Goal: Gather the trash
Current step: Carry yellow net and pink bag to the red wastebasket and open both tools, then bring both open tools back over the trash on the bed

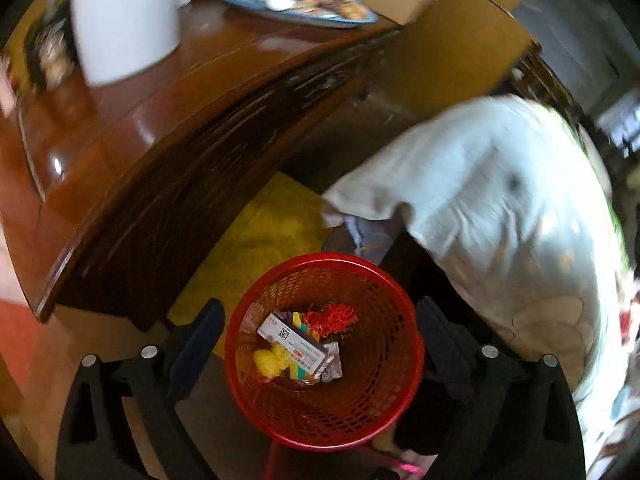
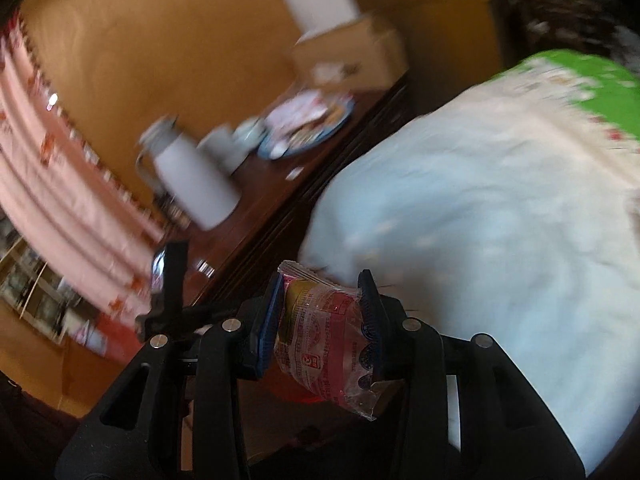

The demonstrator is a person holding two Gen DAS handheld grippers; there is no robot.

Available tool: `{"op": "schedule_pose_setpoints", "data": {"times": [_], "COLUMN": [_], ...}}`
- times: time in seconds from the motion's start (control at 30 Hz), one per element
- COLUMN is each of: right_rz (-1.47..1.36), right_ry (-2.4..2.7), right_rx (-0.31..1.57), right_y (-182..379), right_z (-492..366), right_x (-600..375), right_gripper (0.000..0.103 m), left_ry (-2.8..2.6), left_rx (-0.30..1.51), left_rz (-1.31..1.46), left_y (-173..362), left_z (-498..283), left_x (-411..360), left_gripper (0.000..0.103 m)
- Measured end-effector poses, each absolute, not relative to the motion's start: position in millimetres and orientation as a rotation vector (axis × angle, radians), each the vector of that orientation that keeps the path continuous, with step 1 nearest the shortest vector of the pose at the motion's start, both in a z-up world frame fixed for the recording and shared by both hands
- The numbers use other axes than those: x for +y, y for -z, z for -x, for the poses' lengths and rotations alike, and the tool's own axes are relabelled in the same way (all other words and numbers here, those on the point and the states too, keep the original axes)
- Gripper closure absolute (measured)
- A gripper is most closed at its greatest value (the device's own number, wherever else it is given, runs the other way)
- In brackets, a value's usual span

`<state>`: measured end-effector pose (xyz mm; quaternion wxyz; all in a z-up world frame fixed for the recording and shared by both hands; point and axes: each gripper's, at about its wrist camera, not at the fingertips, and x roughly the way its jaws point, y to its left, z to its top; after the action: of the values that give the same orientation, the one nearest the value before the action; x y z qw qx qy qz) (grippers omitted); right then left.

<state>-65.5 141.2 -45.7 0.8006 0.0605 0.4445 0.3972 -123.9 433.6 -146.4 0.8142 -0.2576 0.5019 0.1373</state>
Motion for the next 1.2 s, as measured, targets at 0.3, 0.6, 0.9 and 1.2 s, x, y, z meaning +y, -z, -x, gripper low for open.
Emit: {"op": "schedule_pose_setpoints", "data": {"times": [0.3,0.6,0.9,1.2], "right_rz": [-0.076,-0.111,-0.173,-0.303], "right_ry": [-0.954,-0.873,-0.776,-0.619], "right_rx": [1.099,1.059,0.961,0.885], "right_y": [73,65,50,49], "right_z": [66,59,65,75], "right_x": [210,180,125,26], "right_gripper": [0.035,0.032,0.026,0.024], "left_ry": [-0.340,-0.334,-0.307,-0.220], "left_rx": [1.058,1.055,1.006,1.001], "left_rz": [0.654,0.543,0.348,0.144], "left_y": [158,153,109,81], "left_z": [139,132,123,107], "left_x": [473,453,404,316], "left_gripper": [0.009,0.009,0.008,0.008]}}
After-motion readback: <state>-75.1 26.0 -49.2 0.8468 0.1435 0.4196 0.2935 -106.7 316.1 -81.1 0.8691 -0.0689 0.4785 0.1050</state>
